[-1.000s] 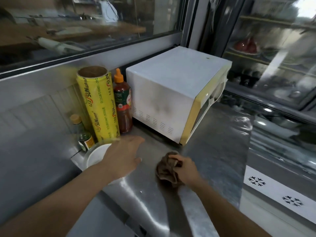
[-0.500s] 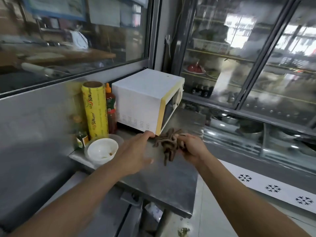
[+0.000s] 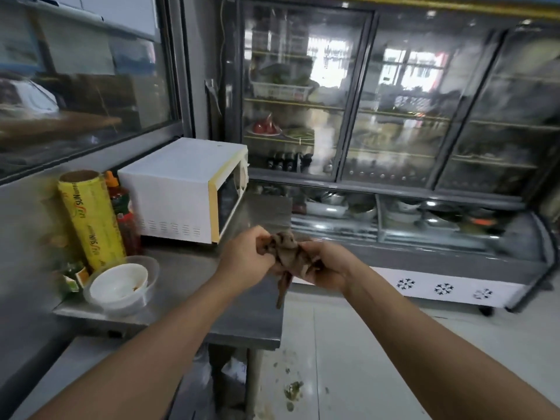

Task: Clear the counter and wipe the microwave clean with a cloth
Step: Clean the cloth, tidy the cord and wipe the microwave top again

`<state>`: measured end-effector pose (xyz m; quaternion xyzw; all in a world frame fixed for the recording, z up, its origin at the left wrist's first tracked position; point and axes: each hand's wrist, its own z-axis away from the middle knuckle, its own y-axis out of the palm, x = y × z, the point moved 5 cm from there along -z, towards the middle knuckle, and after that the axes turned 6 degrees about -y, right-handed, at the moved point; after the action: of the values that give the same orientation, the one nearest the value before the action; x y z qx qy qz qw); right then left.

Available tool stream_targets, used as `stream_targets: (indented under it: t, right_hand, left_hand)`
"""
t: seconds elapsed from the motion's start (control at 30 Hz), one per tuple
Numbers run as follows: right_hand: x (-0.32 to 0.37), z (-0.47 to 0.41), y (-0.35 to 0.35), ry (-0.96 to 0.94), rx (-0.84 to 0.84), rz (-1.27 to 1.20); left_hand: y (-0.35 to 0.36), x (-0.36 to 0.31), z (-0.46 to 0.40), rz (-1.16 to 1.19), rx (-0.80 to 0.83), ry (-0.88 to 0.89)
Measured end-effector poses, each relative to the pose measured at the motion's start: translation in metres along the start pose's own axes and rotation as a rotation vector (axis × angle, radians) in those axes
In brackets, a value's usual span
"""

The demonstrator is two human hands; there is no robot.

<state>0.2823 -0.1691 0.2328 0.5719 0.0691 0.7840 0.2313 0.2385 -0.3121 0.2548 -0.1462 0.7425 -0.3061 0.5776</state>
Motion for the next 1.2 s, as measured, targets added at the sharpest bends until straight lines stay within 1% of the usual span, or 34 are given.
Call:
stream_targets:
  t: [0.13, 0.23, 0.33, 0.4, 0.47, 0.57, 0.67, 0.73, 0.77, 0.8, 0.87, 0.93, 1.0, 1.1, 1.2]
  right_hand:
    - [0.007, 0.018, -0.046, -0.021, -0.007, 0.085]
    - [0.012, 0.026, -0.082, -0.06, 0.092, 0.138]
    - [0.019, 0.032, -0.121, -0.121, 0.111, 0.321]
    - [0.027, 0.035, -0.145, -0.212, 0.062, 0.561]
    - [0.037, 0.035, -0.172, -0.291, -0.035, 0.805]
    - [0.052, 0.032, -0.214, -0.435, -0.144, 0.922]
    - [0.075, 0.032, -0.266, -0.573, -0.307, 1.035]
    - [0.089, 0.034, -0.303, -0.643, -0.375, 1.072]
    - [0.097, 0.035, -0.319, -0.685, -0.371, 1.08]
    - [0.104, 0.036, -0.331, -0.727, -0.333, 1.092]
    - [0.116, 0.038, -0.349, -0.768, -0.2, 1.135]
    - [0.125, 0.037, -0.363, -0.737, -0.082, 1.119]
    - [0.133, 0.036, -0.378, -0.686, -0.045, 1.039]
    - [0.148, 0.032, -0.403, -0.686, -0.132, 0.979]
    - [0.169, 0.024, -0.427, -0.706, -0.223, 0.907]
  left_hand:
    - [0.028, -0.024, -0.013, 0.085, 0.114, -0.02]
    - [0.054, -0.052, -0.022, 0.175, 0.159, -0.015]
    - [0.089, -0.085, -0.03, 0.188, 0.229, 0.004]
    - [0.116, -0.107, -0.032, 0.167, 0.283, 0.016]
    - [0.143, -0.13, -0.035, 0.152, 0.317, 0.021]
    - [0.181, -0.162, -0.037, 0.097, 0.355, 0.027]
    - [0.212, -0.194, -0.038, 0.033, 0.395, 0.05]
    - [0.231, -0.211, -0.04, -0.028, 0.426, 0.053]
    - [0.239, -0.219, -0.042, -0.054, 0.442, 0.053]
    - [0.248, -0.226, -0.043, -0.074, 0.452, 0.054]
    - [0.264, -0.239, -0.046, -0.092, 0.46, 0.062]
    - [0.278, -0.251, -0.048, -0.095, 0.476, 0.085]
    - [0.291, -0.261, -0.052, -0.094, 0.49, 0.116]
    - [0.304, -0.265, -0.066, -0.101, 0.463, 0.116]
    - [0.315, -0.263, -0.088, -0.152, 0.385, 0.139]
